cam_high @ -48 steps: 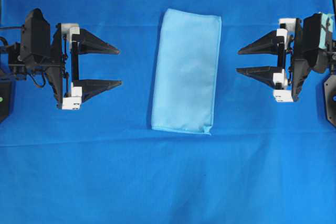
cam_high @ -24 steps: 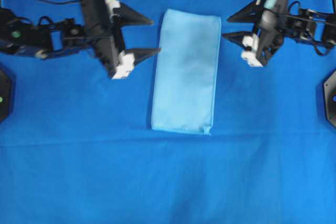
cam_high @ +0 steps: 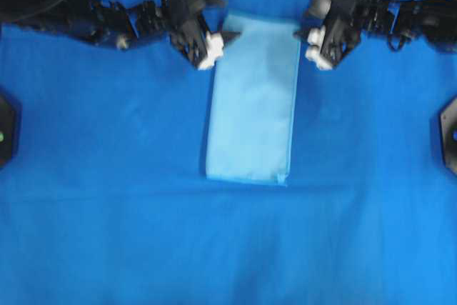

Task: Fold the light blue towel.
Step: 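Move both grippers to the strip's far end and grasp its corners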

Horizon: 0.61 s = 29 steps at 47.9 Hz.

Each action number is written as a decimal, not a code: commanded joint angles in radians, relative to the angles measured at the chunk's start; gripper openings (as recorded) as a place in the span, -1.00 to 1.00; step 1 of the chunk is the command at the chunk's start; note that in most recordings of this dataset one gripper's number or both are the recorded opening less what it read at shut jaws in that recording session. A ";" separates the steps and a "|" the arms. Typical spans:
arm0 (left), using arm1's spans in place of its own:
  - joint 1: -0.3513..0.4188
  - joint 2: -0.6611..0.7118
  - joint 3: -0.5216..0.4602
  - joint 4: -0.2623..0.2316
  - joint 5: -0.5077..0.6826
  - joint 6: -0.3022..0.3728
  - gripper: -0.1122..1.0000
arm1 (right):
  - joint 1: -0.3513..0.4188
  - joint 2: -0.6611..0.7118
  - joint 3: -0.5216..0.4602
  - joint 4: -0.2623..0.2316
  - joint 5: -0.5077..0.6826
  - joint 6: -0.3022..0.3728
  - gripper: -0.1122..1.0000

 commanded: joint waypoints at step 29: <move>0.025 0.049 -0.018 0.011 0.020 0.006 -0.71 | -0.017 0.107 -0.087 -0.046 -0.040 0.002 -0.75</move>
